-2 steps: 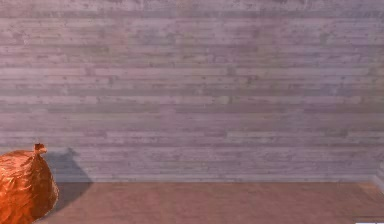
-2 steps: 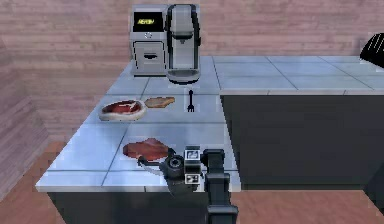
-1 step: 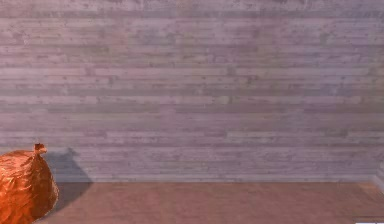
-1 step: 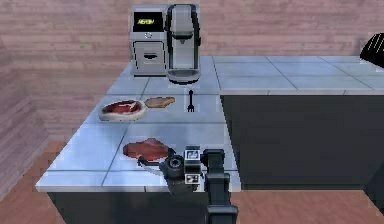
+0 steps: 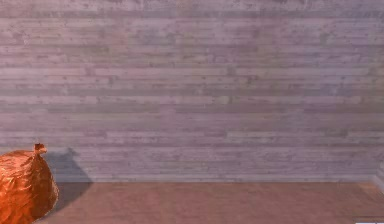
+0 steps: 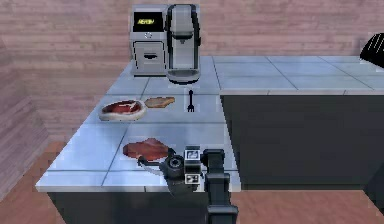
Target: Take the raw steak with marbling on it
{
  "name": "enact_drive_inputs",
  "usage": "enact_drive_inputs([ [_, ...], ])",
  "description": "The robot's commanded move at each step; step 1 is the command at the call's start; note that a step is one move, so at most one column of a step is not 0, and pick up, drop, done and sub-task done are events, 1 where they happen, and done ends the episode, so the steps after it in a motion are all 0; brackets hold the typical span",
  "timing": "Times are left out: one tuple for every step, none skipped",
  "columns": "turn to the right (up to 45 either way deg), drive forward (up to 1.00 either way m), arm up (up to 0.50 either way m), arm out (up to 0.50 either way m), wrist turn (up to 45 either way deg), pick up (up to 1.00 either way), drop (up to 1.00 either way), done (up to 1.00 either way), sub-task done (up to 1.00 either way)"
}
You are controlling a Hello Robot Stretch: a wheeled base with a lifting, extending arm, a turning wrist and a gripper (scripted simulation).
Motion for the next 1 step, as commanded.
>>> enact_drive_inputs([
  [0.0,0.00,0.00,0.00,0.0,0.00,0.00,1.00,0.00],
])
